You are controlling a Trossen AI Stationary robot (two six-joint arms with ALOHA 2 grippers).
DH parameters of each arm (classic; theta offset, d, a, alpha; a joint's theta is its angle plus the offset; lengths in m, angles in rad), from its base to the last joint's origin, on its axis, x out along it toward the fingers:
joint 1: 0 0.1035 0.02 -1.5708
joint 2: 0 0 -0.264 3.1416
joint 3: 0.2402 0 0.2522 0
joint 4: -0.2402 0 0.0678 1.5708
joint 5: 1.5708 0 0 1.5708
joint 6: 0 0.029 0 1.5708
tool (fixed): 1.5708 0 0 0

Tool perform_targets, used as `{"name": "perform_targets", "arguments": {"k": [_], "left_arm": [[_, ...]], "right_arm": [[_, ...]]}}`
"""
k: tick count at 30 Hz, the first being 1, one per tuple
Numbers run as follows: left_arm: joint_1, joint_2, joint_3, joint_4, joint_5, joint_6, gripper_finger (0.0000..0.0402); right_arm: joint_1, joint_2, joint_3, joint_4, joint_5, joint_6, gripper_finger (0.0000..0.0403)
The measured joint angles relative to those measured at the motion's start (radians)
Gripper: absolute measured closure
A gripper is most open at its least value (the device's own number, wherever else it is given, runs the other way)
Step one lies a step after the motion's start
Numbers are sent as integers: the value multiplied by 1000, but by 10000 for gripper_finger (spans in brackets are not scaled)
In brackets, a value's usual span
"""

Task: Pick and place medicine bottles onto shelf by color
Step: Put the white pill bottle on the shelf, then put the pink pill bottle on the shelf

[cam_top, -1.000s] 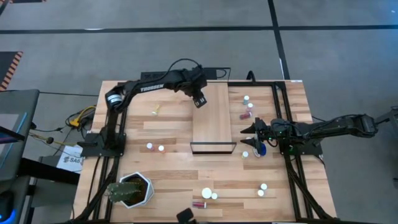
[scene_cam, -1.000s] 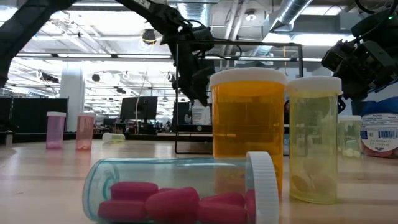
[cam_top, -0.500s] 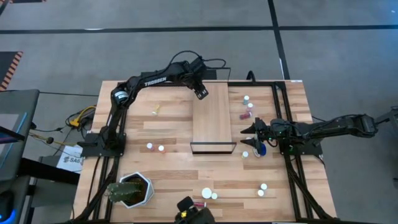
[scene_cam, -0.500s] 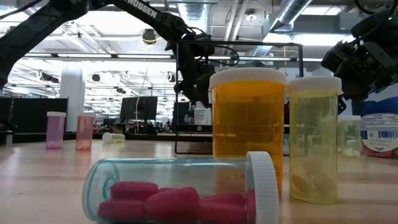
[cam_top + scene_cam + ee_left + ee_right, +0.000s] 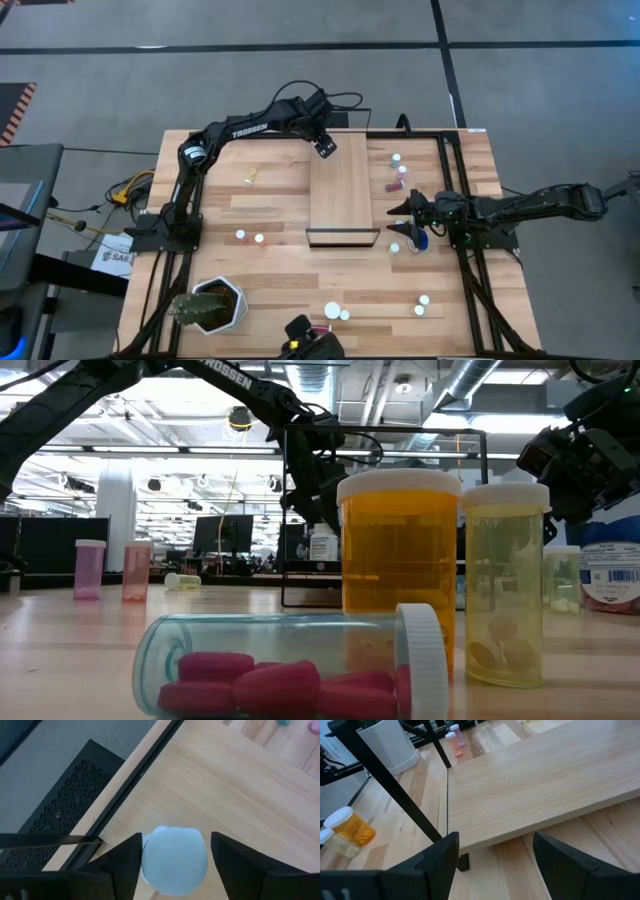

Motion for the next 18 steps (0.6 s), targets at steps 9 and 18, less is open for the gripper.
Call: {"name": "perform_targets", "arguments": {"k": [9,18], "left_arm": [[2,-83,0,2,78,109,178],[4,-232,-70,-52,162,229,177]], "right_arm": [[0,0,0,0,0,0,124],[0,0,0,0,0,0,124]]}}
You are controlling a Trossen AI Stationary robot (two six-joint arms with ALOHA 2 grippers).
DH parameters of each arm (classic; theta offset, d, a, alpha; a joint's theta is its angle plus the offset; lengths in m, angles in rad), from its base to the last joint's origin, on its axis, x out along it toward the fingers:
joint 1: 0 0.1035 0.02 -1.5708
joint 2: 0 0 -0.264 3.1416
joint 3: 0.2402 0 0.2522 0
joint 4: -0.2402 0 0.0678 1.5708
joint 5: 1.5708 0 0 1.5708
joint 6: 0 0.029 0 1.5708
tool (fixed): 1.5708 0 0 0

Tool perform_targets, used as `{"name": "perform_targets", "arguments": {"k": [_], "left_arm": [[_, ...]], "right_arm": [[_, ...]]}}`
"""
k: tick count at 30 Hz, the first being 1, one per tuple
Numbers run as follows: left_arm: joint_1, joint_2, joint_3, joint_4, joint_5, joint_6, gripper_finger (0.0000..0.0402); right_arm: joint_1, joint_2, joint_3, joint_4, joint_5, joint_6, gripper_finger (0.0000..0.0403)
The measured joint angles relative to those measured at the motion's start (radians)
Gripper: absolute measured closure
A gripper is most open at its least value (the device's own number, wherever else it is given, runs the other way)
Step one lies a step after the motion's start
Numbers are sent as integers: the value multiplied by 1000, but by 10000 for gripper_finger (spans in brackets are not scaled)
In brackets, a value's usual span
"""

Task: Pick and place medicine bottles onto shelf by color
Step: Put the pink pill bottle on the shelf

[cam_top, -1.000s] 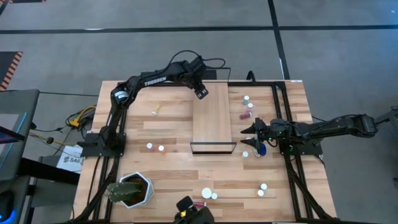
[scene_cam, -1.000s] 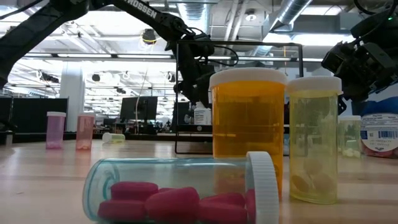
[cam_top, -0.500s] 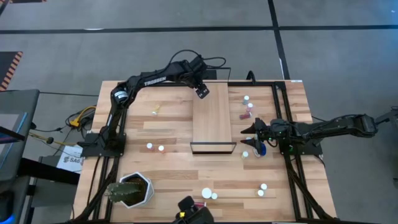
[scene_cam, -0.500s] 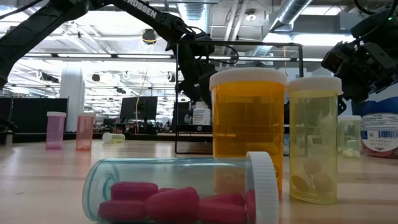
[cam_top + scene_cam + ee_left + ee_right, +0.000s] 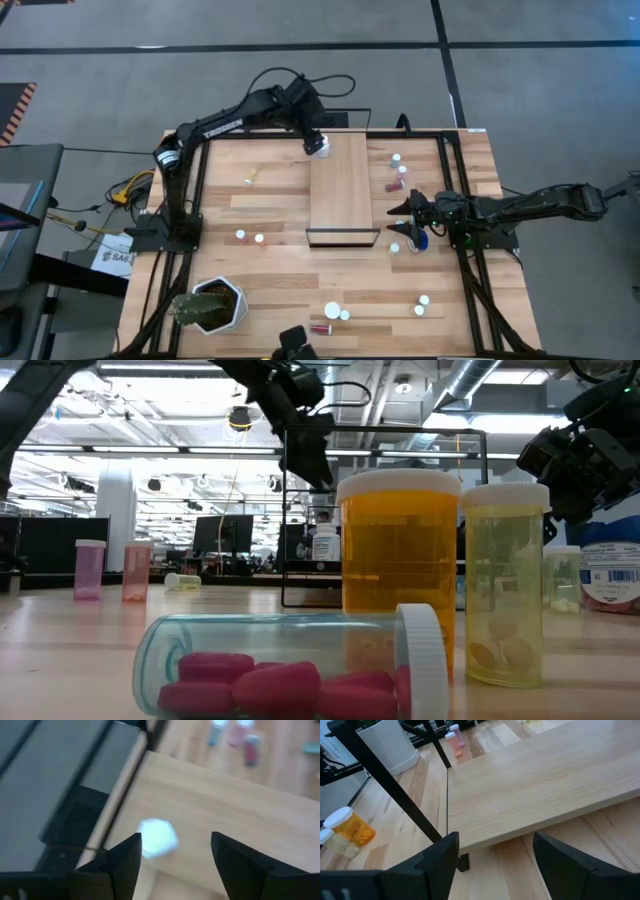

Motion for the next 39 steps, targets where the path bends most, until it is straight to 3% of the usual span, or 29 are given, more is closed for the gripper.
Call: {"name": "perform_targets", "arguments": {"k": [4,11,19,22,32,39], "left_arm": [[6,-100,-104,0,44,-3,177],[6,-332,-386,54,23,-59,177],[6,-582,-669,278,21,-176,177],[6,-631,-706,345,20,-181,177],[6,-667,-711,256,47,-201,177],[-5,-667,-711,299,-41,-203,178]], "right_arm": [[0,0,0,0,0,0,124],[0,0,0,0,0,0,124],[0,0,0,0,0,0,124],[0,0,0,-6,-2,9,124],[0,0,0,-108,-5,93,124],[0,0,0,-109,-4,93,124]]}}
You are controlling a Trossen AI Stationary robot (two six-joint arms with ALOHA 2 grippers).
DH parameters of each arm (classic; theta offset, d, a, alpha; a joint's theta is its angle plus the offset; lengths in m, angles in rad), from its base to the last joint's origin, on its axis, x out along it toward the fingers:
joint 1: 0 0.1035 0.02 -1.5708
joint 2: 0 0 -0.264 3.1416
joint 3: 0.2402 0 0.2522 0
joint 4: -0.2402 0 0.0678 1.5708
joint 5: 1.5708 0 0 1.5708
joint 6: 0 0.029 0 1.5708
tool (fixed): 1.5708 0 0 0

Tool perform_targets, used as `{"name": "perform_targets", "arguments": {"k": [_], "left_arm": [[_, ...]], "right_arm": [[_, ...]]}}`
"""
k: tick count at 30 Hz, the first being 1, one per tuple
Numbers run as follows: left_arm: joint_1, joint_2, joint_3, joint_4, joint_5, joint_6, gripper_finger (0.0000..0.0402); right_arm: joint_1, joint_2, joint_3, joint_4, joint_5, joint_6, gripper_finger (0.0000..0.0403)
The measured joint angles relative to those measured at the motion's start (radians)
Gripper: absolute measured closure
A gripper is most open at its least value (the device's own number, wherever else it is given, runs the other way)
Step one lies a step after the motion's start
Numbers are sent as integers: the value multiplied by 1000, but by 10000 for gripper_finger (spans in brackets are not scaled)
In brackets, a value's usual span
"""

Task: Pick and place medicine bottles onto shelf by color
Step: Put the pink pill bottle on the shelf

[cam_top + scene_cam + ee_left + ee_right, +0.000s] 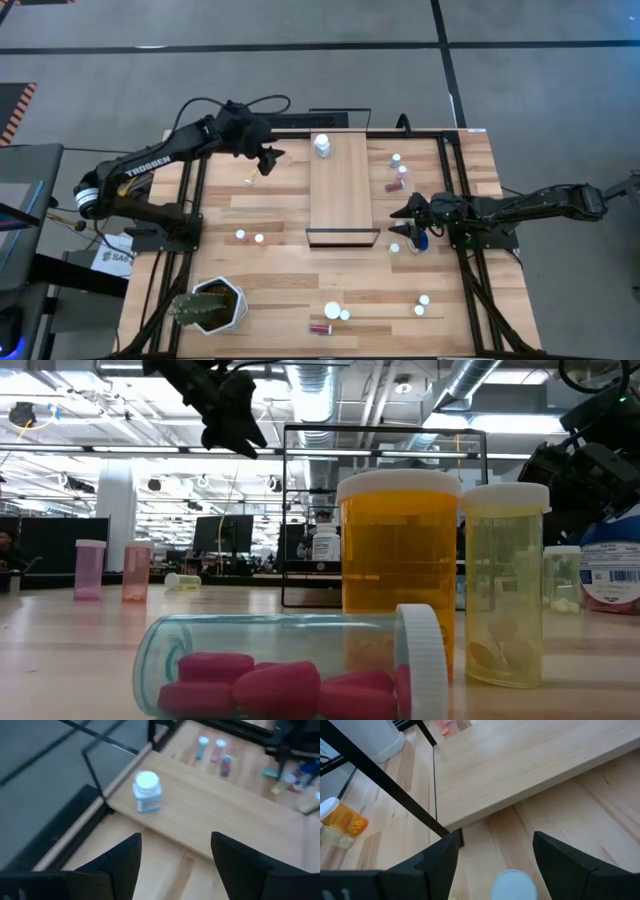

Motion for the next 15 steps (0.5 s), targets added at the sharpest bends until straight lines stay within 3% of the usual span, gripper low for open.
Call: {"name": "perform_targets", "arguments": {"k": [5,8,15], "left_arm": [[-22,0,0,49,-74,76,178],[-19,3,0,144,-58,60,178],[-25,-2,0,150,24,42,178]], "right_arm": [[0,0,0,0,0,0,124],[0,0,0,-1,1,0,124],[-2,0,0,8,11,-37,124]]}}
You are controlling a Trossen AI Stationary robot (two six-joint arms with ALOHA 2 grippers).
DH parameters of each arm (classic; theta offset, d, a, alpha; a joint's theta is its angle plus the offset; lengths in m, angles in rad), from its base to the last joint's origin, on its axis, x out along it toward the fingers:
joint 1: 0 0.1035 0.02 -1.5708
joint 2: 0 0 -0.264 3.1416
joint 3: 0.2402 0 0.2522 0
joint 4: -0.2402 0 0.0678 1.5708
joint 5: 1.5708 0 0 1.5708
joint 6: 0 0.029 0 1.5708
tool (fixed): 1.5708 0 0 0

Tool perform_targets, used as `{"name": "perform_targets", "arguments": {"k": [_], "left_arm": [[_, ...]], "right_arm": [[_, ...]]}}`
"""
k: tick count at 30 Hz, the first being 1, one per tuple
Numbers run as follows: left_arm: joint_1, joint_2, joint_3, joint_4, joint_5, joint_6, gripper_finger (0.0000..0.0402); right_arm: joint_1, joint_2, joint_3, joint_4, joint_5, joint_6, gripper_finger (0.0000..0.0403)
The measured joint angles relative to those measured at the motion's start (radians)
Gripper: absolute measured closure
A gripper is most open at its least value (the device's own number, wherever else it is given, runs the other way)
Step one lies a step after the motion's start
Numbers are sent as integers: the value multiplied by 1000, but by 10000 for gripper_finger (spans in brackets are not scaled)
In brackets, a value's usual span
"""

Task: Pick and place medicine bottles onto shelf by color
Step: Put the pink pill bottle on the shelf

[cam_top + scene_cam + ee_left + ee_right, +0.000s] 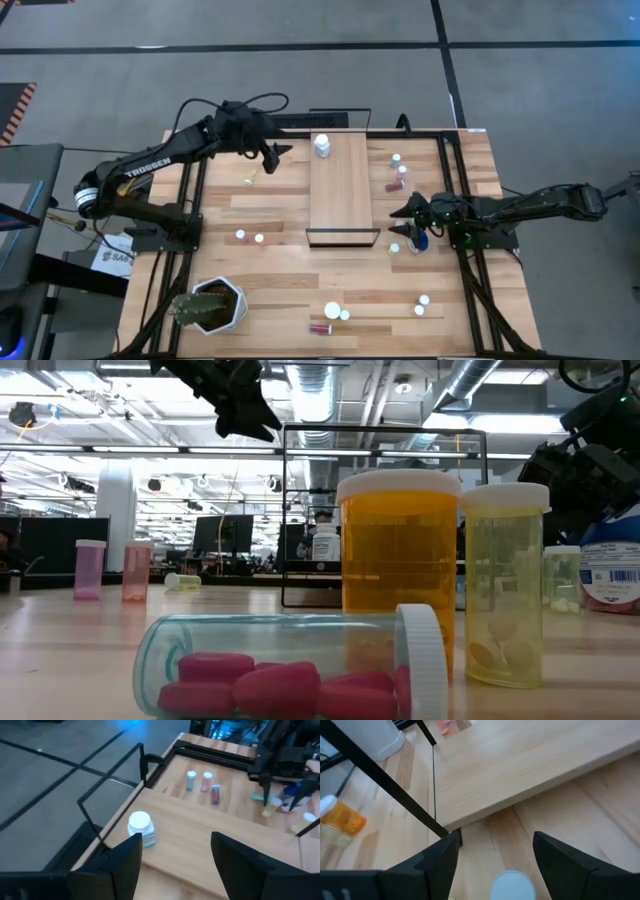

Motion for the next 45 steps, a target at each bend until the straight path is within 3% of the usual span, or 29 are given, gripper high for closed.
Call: {"name": "perform_targets", "arguments": {"k": [5,7,10,18,25,30,33,37,41,45], "left_arm": [[-15,0,0,-3,24,-34,178],[-20,0,0,-3,26,-33,178],[-23,0,0,-3,25,-34,178],[-23,0,0,-3,25,-34,178],[-23,0,0,-3,25,-34,178],[-23,0,0,-3,24,-34,178],[-23,0,0,-4,24,-35,178],[-23,0,0,-20,24,-42,178],[-23,0,0,-29,24,-38,178],[-23,0,0,-27,24,-35,178]], "right_arm": [[0,0,0,120,5,58,124],[0,0,0,191,37,7,124],[-1,0,0,348,99,-62,124],[-7,0,0,740,101,-74,124],[-10,0,23,789,209,-77,124],[-62,0,143,563,216,-43,124],[-108,0,256,257,308,-4,124],[-203,1,397,-224,439,199,124],[-307,19,475,-529,422,415,124],[-385,59,491,-604,349,490,124]]}}
